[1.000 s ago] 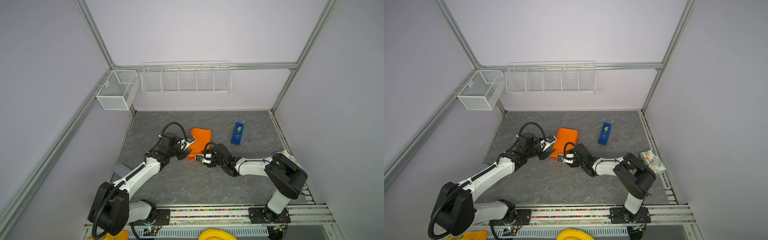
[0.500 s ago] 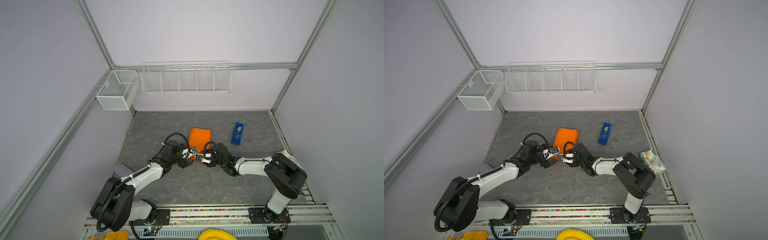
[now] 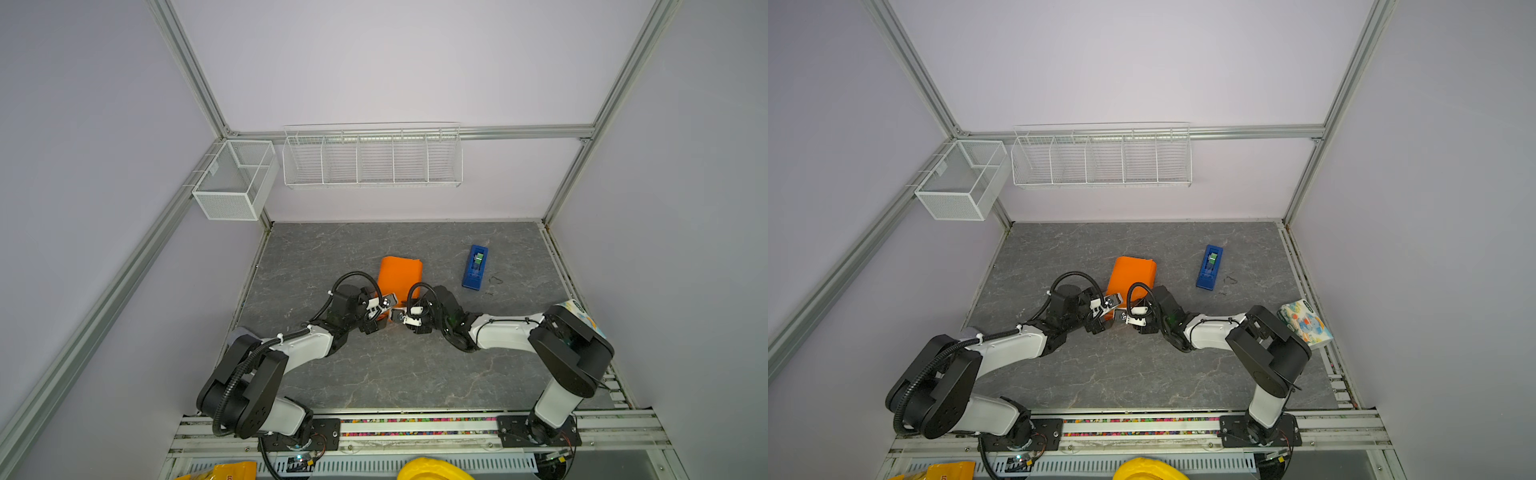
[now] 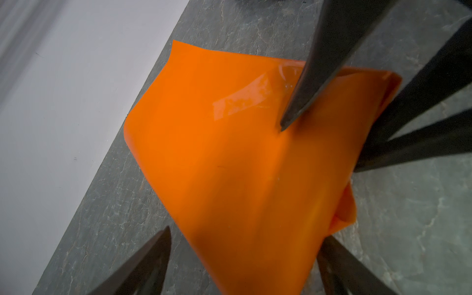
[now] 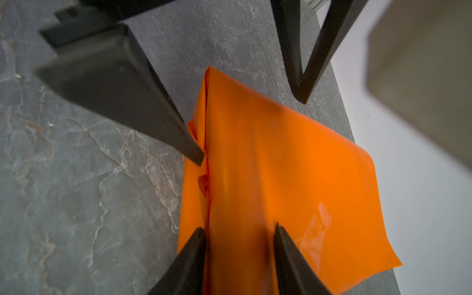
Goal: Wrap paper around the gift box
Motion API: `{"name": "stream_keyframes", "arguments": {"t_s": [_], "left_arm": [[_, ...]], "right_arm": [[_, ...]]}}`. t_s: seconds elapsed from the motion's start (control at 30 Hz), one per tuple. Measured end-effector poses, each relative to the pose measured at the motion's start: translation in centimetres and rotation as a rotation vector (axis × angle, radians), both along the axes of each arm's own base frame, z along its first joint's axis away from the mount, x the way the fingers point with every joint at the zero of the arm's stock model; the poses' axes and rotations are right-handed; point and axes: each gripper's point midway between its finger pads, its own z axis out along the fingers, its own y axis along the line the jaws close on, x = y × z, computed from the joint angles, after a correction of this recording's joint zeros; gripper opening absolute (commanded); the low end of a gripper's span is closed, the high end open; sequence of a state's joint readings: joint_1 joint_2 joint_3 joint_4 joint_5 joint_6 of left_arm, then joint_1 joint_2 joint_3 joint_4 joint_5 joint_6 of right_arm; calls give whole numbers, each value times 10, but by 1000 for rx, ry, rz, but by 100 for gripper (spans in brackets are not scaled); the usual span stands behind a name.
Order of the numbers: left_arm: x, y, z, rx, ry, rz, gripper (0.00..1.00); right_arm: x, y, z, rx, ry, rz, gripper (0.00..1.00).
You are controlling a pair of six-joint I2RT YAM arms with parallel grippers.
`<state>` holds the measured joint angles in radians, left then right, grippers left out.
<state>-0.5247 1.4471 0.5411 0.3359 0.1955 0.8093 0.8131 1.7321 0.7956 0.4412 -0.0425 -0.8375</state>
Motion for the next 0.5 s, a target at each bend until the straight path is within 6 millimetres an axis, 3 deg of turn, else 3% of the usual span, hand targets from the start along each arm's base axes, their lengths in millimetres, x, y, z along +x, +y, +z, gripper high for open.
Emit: {"name": "stream_keyframes", "arguments": {"t_s": [0.13, 0.3, 0.5], "left_arm": [[1, 0, 0, -2, -3, 0, 85], [-1, 0, -8, 9, 21, -2, 80], [-2, -2, -8, 5, 24, -10, 72]], "right_arm": [[0, 0, 0, -1, 1, 0, 47], [-1, 0, -1, 2, 13, -3, 60], [-6, -6, 0, 23, 61, -37, 65]]}}
